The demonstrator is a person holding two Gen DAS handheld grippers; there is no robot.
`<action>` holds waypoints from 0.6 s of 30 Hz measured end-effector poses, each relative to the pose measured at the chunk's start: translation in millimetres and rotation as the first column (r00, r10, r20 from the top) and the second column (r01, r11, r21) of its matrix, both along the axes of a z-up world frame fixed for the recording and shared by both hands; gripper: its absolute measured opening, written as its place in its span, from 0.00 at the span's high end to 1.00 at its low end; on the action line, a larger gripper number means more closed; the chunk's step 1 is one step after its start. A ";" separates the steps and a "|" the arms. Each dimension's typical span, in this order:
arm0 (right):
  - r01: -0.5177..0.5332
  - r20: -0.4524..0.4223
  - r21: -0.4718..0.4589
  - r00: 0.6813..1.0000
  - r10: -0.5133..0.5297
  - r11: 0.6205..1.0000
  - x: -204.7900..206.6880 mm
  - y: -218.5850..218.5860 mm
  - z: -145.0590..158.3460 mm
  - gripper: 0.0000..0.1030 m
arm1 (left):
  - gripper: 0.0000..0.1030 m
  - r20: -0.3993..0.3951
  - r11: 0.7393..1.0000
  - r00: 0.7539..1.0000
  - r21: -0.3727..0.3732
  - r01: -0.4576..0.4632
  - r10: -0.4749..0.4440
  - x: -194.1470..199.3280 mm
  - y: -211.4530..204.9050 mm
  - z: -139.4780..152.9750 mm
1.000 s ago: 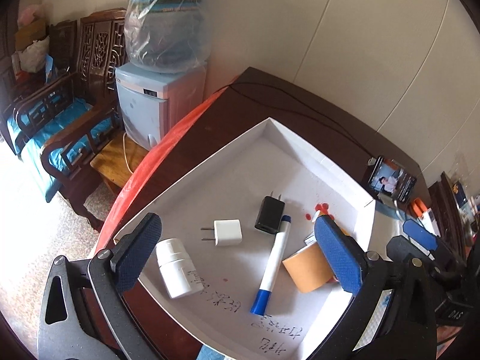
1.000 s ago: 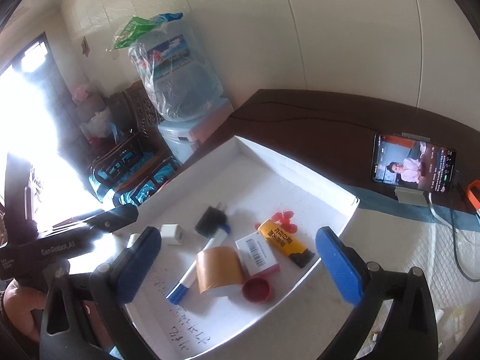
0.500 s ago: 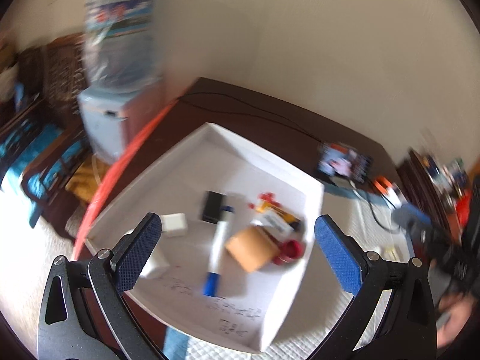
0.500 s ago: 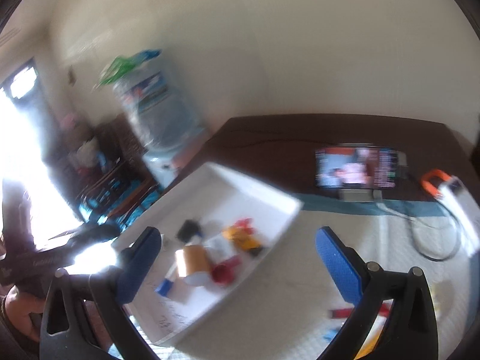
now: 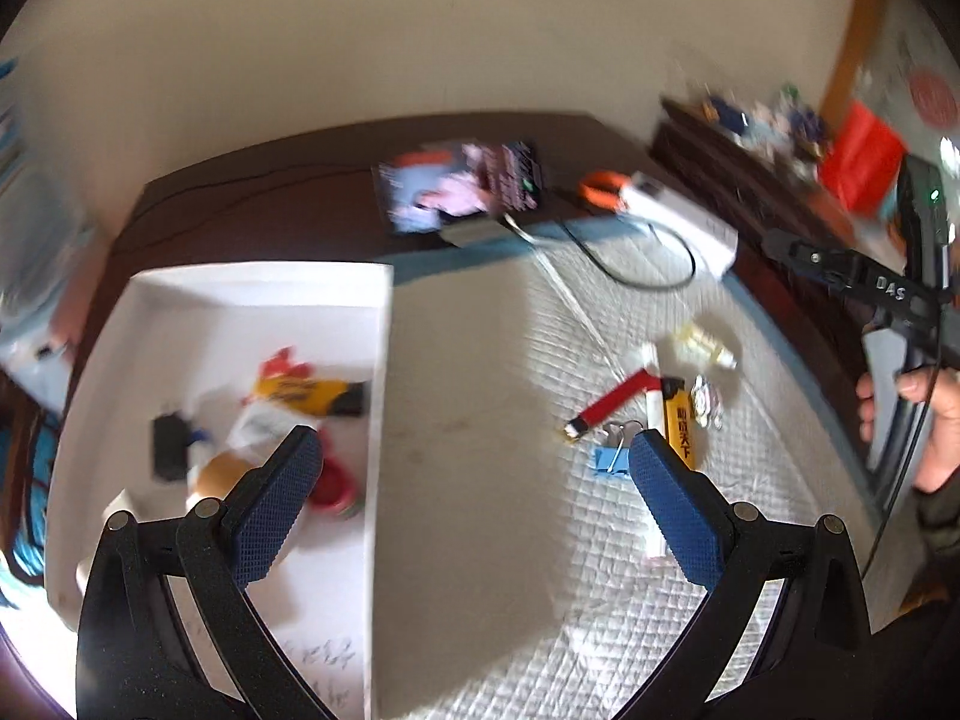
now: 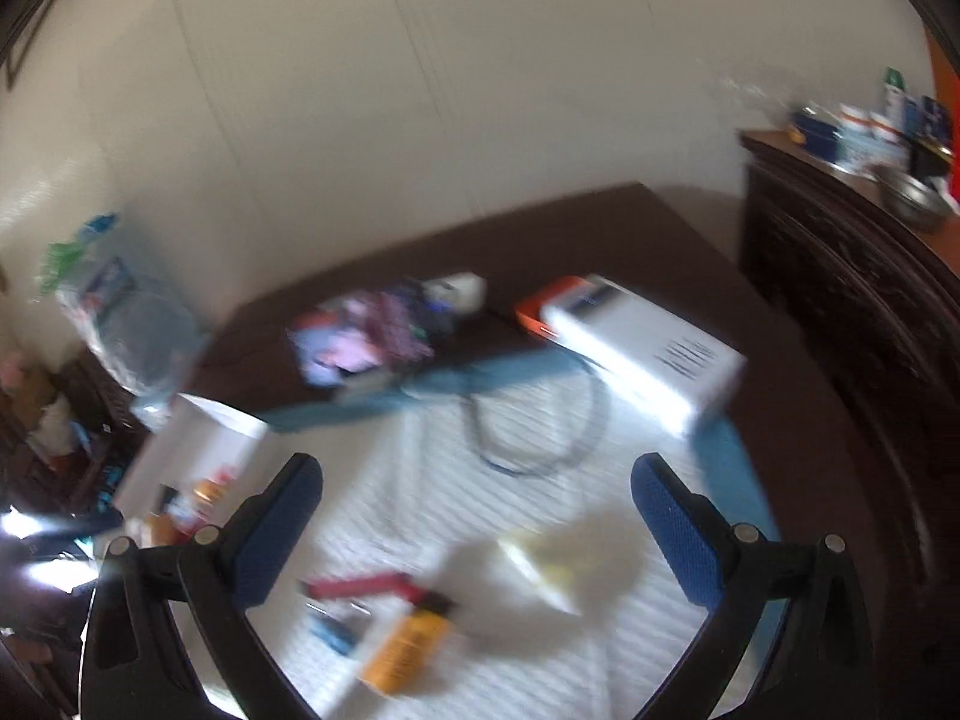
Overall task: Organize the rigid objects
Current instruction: 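Grasp the red stick with the left gripper while the right grasps the yellow-liquid bottle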
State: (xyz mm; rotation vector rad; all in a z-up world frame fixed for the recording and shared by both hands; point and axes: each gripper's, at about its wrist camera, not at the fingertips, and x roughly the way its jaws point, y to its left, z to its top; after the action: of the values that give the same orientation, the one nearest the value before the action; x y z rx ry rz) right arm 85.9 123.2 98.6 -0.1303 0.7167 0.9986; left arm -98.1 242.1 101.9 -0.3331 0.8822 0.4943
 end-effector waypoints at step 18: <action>-0.064 -0.090 -0.106 0.994 0.055 0.992 32.8 -4.3 -49.4 0.00 | 0.26 -0.226 0.959 0.932 -0.052 0.279 -0.283 105.8 -14.0 -81.1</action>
State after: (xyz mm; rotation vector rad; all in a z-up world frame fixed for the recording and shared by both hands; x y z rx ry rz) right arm 118.7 118.9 49.2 -0.2052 0.8515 1.0272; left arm 7.7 228.1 20.8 -0.1626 1.1427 0.2607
